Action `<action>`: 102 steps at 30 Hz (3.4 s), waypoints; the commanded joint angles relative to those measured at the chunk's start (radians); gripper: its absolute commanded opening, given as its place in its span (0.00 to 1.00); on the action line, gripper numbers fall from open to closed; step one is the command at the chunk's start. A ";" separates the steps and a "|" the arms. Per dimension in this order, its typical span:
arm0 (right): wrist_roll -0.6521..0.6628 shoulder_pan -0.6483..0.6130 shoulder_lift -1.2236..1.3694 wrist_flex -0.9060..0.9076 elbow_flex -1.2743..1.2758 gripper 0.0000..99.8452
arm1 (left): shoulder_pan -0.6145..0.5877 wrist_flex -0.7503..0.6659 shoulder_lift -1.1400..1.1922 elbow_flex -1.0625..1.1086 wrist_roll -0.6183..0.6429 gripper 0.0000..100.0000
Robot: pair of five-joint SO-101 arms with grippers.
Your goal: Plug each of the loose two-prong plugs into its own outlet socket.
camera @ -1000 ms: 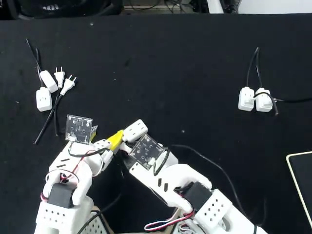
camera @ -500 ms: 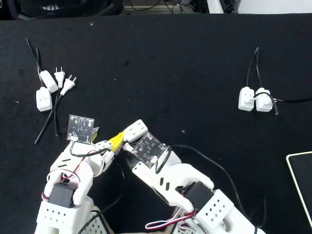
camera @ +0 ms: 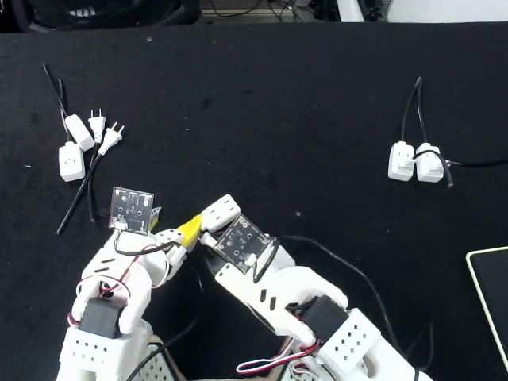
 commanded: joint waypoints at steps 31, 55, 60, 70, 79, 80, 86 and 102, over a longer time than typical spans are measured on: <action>-0.049 0.043 -0.028 -0.031 -0.088 0.01 | 0.013 0.003 0.009 0.005 -0.008 0.27; -0.094 0.043 -0.035 -0.083 -0.047 0.01 | 0.013 0.003 0.009 0.007 -0.008 0.27; -0.094 0.043 -0.035 -0.086 -0.042 0.01 | 0.013 0.003 0.009 0.007 -0.008 0.27; -0.091 0.043 -0.035 -0.080 -0.045 0.01 | 0.013 0.003 0.009 0.005 -0.008 0.27; -0.021 0.063 -0.025 0.006 -0.019 0.01 | -0.128 0.012 0.009 -0.125 -0.008 0.27; -0.008 0.083 -0.025 0.011 -0.012 0.01 | -0.156 0.012 0.009 -0.127 -0.008 0.27; 0.051 0.212 -0.025 0.049 -0.018 0.01 | -0.228 0.026 0.009 -0.122 -0.008 0.27; 0.127 0.284 0.406 0.433 -0.624 0.01 | -0.200 0.077 0.009 -0.081 -0.017 0.27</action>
